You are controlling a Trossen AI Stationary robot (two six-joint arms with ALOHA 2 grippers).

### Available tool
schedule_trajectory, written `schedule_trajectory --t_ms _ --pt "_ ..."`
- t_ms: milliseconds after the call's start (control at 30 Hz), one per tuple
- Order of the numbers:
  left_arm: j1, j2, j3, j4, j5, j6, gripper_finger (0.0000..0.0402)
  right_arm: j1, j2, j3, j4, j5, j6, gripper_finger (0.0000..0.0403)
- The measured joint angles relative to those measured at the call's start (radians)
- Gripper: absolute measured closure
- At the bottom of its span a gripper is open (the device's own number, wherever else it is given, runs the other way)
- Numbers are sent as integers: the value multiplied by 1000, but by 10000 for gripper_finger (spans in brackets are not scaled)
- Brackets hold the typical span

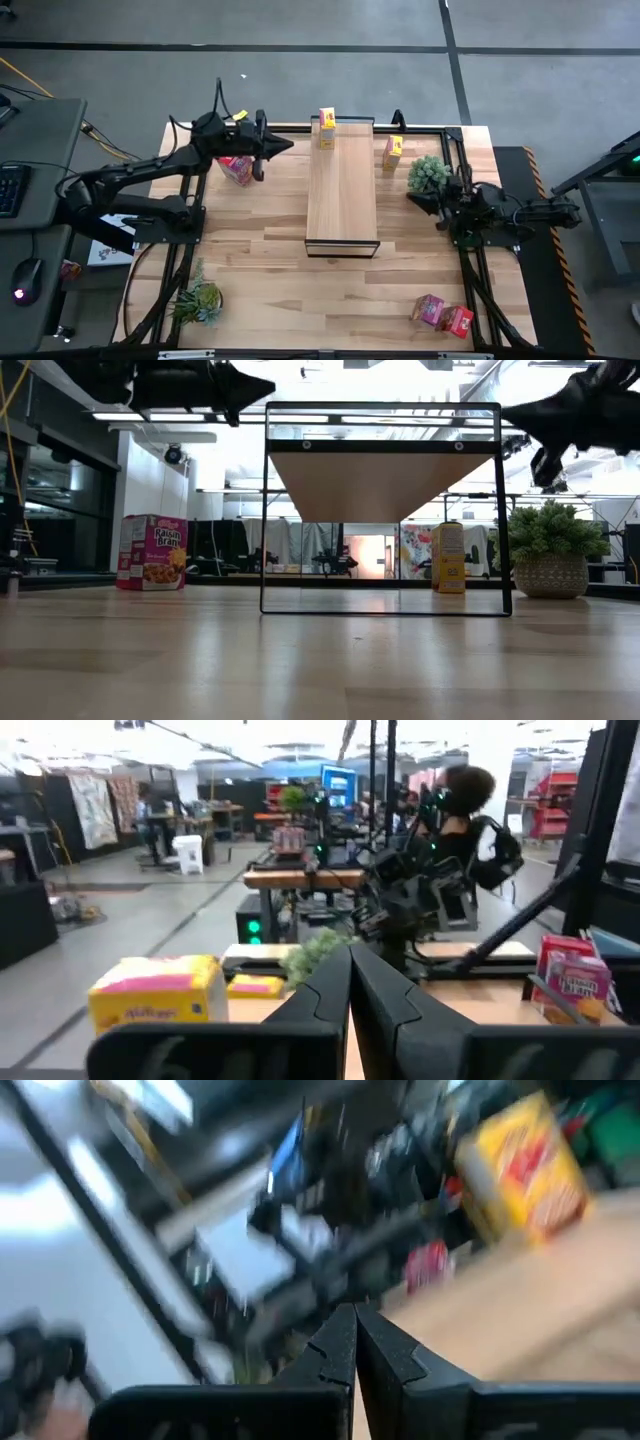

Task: Stack cereal on shelf
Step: Put the yellow cereal box on the shelf

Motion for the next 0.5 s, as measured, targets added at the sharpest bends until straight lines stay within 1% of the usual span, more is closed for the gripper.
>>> schedule_trajectory --t_ms 33,100,167,233,267,333,400,500 --pt "0 -6 0 2 -5 0 401 0 0 0 56 38 -12 402" --pt "0 -10 0 0 -6 -8 401 -1 4 7 164 78 -98 402" --pt "-6 -9 0 -7 -8 -11 401 -7 29 42 188 72 -202 402" --pt "-14 -5 -1 -6 -35 -11 401 -18 80 108 179 74 -250 402" --pt "-18 -4 -8 -1 -56 -14 401 -24 122 154 167 79 -277 402" --pt "-25 -3 -24 4 -103 -20 401 -40 211 251 76 94 -360 402" --pt "-29 -3 -49 39 -136 -29 401 -57 315 362 -44 160 -421 402" --pt "-30 -3 -94 106 -166 -37 401 -81 464 515 -167 286 -475 402"
